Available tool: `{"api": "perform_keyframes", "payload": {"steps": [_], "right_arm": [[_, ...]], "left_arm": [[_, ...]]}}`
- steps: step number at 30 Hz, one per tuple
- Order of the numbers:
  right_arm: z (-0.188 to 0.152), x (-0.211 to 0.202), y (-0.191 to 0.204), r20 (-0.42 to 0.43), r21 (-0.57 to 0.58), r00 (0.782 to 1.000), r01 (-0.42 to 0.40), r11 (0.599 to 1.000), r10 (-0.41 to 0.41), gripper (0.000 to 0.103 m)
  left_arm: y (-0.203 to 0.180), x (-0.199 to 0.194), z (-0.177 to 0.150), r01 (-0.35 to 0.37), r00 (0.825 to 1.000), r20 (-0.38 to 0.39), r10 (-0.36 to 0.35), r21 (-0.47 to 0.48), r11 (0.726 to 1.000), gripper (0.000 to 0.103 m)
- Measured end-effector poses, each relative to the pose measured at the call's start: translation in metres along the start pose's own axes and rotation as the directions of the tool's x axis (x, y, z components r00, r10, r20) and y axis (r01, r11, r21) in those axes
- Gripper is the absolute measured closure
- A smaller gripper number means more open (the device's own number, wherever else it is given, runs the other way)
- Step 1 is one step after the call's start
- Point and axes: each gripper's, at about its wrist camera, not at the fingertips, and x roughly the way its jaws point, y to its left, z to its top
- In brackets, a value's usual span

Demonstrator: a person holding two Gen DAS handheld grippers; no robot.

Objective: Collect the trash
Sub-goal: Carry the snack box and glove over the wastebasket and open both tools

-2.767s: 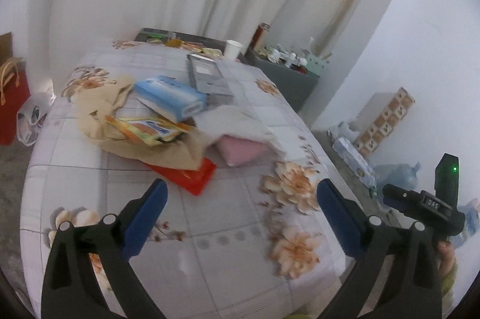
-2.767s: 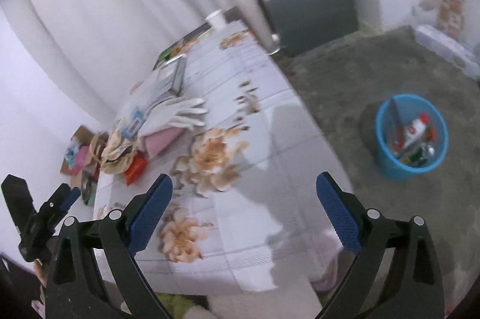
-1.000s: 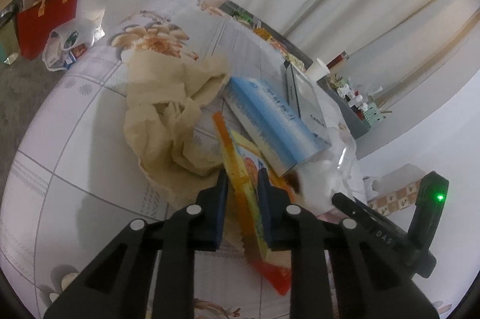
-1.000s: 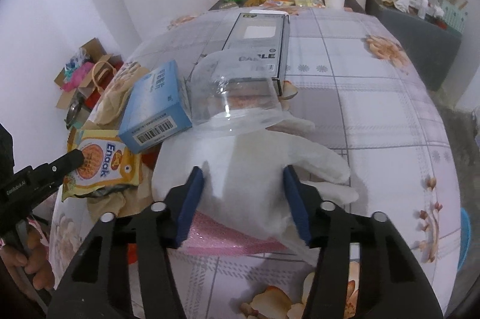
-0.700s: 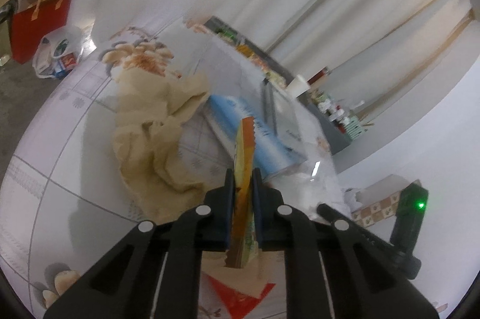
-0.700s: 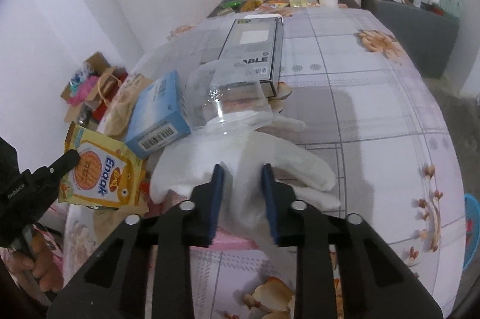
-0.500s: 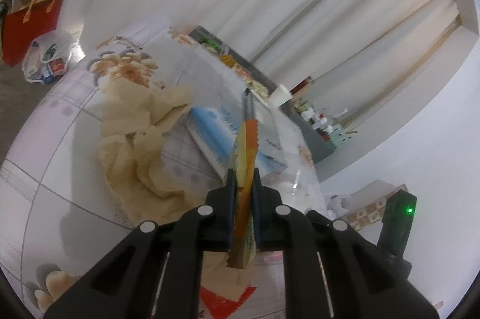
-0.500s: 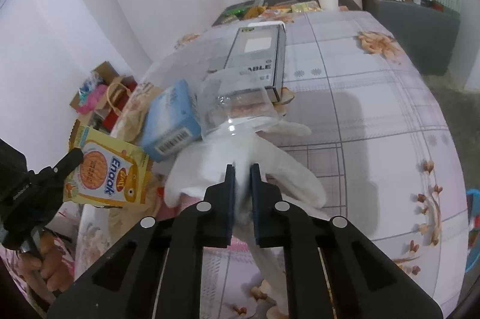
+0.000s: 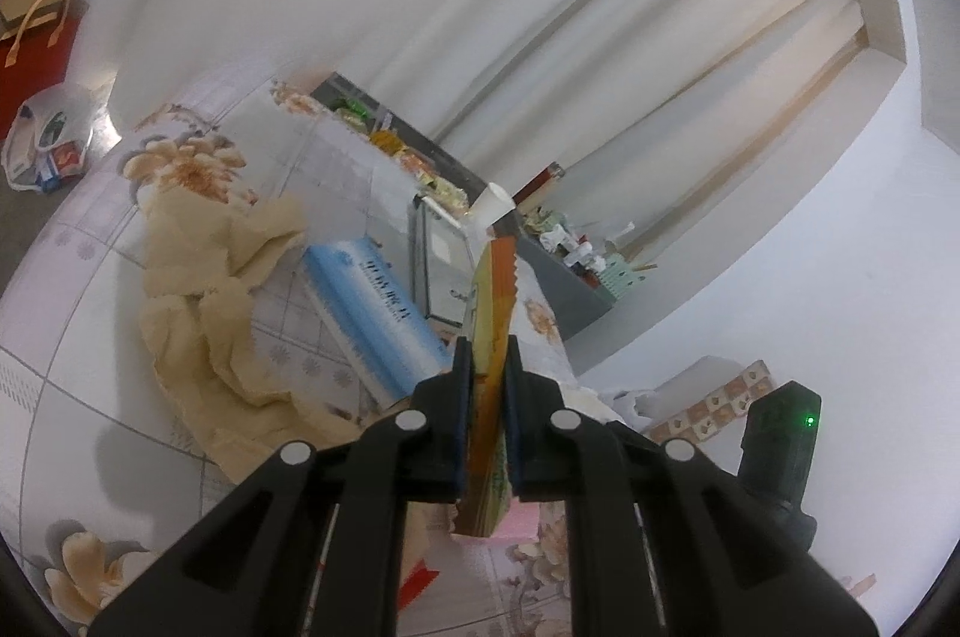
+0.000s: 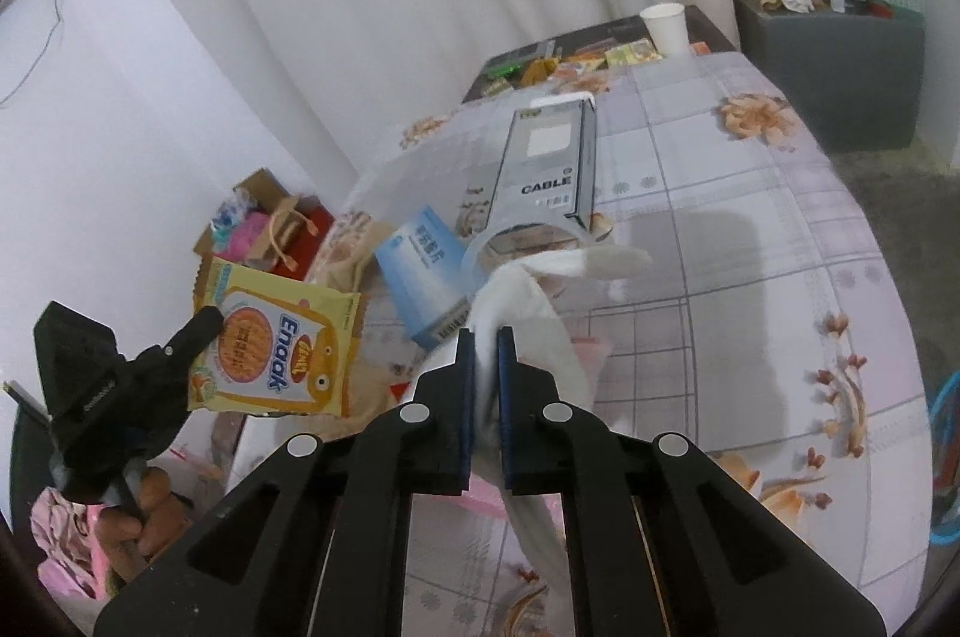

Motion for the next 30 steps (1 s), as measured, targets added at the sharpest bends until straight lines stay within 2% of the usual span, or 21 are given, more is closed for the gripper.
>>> {"api": "perform_keyframes", "payload": {"steps": [9, 18, 23, 30], "right_arm": [[-0.002, -0.036, -0.013, 0.074, 0.062, 0.996, -0.043, 0.997, 0.038, 0.097], [-0.011, -0.066, -0.031, 0.14, 0.116, 0.989, -0.066, 0.991, 0.049, 0.097], [-0.018, -0.087, -0.049, 0.189, 0.16, 0.98, -0.09, 0.983, 0.059, 0.097], [-0.031, -0.117, -0.077, 0.258, 0.232, 0.966, -0.085, 0.969, 0.023, 0.097]], "left_arm": [[-0.011, -0.007, 0.0, 0.036, 0.999, 0.01, -0.036, 0.022, 0.999, 0.094], [-0.035, -0.005, -0.006, 0.06, 0.998, -0.021, -0.058, 0.071, 0.996, 0.094], [-0.061, 0.005, -0.008, 0.075, 0.996, -0.062, -0.066, 0.147, 0.986, 0.094], [-0.113, 0.034, -0.015, 0.129, 0.985, -0.149, -0.091, 0.264, 0.956, 0.094]]}}
